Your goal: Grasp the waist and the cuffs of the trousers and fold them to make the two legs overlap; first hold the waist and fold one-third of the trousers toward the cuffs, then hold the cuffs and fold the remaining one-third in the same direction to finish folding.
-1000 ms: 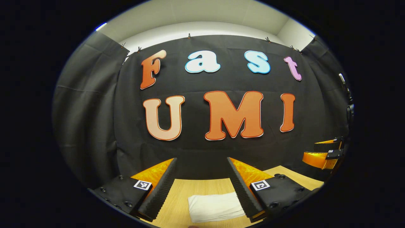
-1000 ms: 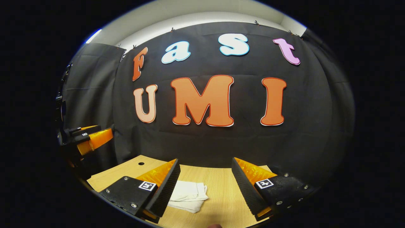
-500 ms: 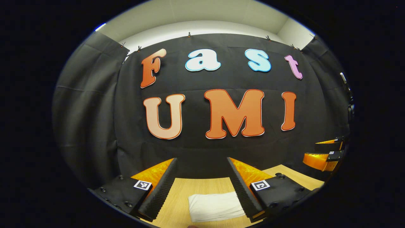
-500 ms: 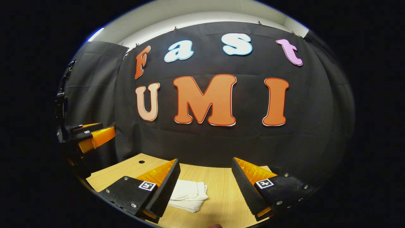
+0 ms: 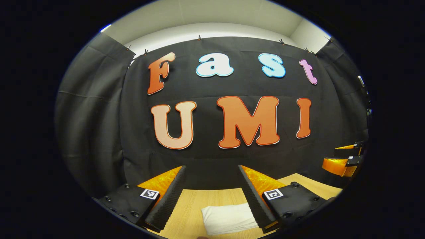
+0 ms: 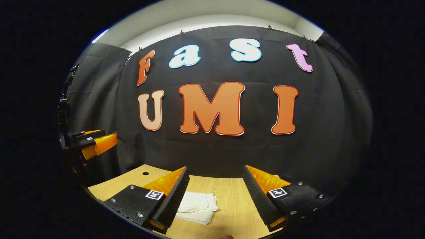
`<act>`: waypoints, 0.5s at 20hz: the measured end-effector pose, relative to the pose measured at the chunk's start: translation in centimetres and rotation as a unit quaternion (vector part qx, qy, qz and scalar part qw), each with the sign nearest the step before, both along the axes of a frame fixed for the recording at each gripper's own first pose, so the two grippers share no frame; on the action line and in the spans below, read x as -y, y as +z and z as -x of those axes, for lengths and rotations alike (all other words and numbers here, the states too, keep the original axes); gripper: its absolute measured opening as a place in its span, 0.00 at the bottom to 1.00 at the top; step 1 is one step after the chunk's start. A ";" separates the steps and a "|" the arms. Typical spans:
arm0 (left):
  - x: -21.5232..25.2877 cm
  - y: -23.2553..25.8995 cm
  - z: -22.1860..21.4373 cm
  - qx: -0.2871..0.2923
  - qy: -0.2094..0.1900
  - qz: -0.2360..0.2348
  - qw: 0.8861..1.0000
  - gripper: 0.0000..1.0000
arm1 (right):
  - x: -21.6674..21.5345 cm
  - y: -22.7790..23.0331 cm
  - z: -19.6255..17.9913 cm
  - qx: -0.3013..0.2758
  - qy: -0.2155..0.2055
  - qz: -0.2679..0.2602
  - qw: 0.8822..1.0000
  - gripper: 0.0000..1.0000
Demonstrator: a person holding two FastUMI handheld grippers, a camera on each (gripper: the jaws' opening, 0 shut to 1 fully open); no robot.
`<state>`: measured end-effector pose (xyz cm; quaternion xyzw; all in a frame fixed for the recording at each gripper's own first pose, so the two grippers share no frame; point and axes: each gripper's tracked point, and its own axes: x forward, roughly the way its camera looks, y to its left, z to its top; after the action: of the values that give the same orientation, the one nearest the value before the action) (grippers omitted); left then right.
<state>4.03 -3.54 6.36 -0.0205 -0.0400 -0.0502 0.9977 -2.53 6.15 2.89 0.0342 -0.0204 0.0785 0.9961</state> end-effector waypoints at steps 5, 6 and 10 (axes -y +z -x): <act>-0.5 0.1 -0.2 0.005 -0.023 -0.004 1.000 0.96 | -0.3 0.6 0.4 0.006 -0.024 -0.003 1.000 0.98; -0.7 0.1 -0.3 0.008 -0.026 -0.005 1.000 0.96 | -0.5 0.9 0.6 0.012 -0.025 -0.001 1.000 0.99; -1.4 0.5 -0.3 0.014 -0.032 -0.006 0.999 0.96 | -0.8 1.4 1.1 0.019 -0.033 0.003 0.999 0.98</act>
<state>4.32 -2.19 6.86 -0.0146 -0.0531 -0.0825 0.9951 -3.58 7.00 4.27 0.0292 -0.0399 0.0459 0.9977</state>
